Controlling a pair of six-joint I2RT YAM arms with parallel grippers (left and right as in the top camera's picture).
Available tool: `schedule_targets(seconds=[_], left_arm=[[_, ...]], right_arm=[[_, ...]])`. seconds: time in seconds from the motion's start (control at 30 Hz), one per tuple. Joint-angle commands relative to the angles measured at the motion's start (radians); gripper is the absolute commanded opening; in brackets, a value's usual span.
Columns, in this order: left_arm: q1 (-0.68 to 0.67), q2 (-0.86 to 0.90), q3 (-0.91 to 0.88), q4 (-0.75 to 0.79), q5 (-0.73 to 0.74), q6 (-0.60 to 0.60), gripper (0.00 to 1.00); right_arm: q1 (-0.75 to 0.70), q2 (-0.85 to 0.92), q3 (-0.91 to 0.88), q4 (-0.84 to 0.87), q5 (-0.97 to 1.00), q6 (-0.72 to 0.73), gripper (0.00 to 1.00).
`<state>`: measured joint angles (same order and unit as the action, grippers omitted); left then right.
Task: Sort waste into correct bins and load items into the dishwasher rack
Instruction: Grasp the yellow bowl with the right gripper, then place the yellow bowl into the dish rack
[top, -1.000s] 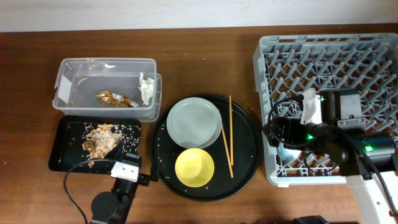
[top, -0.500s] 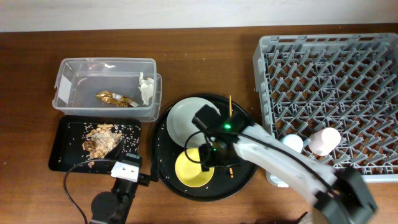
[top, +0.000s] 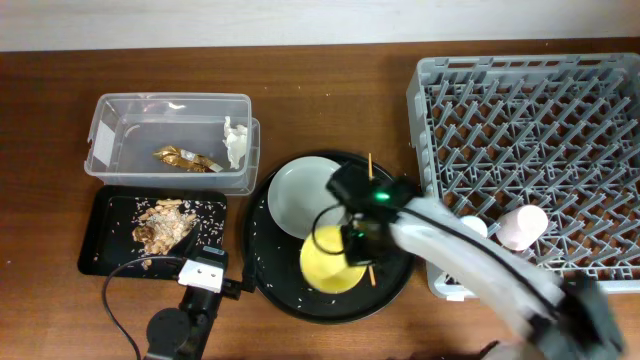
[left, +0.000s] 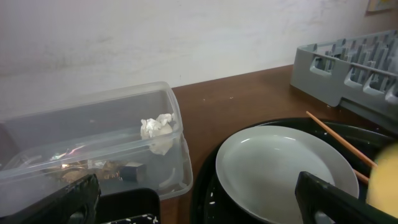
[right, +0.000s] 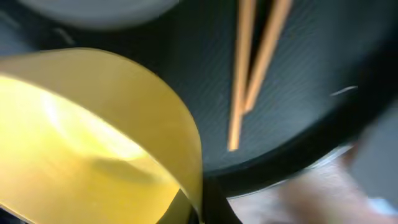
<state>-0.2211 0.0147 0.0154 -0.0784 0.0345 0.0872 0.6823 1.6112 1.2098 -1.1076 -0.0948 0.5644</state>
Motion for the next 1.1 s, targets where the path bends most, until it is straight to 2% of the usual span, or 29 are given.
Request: schedule_targets(seconds=[0.0,0.07,0.13,0.2,0.27,0.33,0.5,0.63,0.77,0.93,0.97,1.03,1.07], left_arm=[[0.006,-0.009,-0.006,0.0,0.011,0.012,1.0],[0.006,-0.009,-0.006,0.0,0.011,0.012,0.99],[0.006,-0.009,-0.006,0.0,0.011,0.012,0.99],[0.006,-0.009,-0.006,0.0,0.011,0.012,1.0],[0.006,-0.009,-0.006,0.0,0.011,0.012,0.99],[0.006,-0.009,-0.006,0.0,0.011,0.012,0.99],[0.006,-0.009,-0.006,0.0,0.011,0.012,1.0],[0.006,-0.009,-0.006,0.0,0.011,0.012,0.99],[0.006,-0.009,-0.006,0.0,0.011,0.012,0.99],[0.006,-0.009,-0.006,0.0,0.011,0.012,1.0],[0.006,-0.009,-0.006,0.0,0.011,0.012,1.0],[0.006,-0.009,-0.006,0.0,0.011,0.012,1.0],[0.006,-0.009,-0.006,0.0,0.011,0.012,0.99]], right_arm=[[-0.101,-0.3,0.035,-0.011,0.459,-0.006,0.06],[-0.233,-0.429,0.035,0.008,0.765,0.002,0.04],[-0.393,-0.46,0.035,0.057,0.932,0.062,0.04],[-0.523,-0.43,0.035,0.145,0.949,0.06,0.04],[-0.594,-0.366,0.035,0.224,0.974,-0.001,0.04],[-0.601,-0.235,0.035,0.312,1.11,-0.144,0.04],[-0.541,0.011,0.035,0.389,1.313,-0.195,0.04],[-0.523,0.156,0.035,0.405,1.402,-0.231,0.04],[-0.499,0.209,0.035,0.414,1.407,-0.248,0.04],[-0.428,0.213,0.035,0.305,1.208,-0.246,0.05],[-0.426,0.213,0.035,0.294,1.199,-0.245,0.08],[-0.426,0.207,0.037,0.244,1.168,-0.242,0.41],[-0.425,0.197,0.04,0.225,1.14,-0.23,0.45]])
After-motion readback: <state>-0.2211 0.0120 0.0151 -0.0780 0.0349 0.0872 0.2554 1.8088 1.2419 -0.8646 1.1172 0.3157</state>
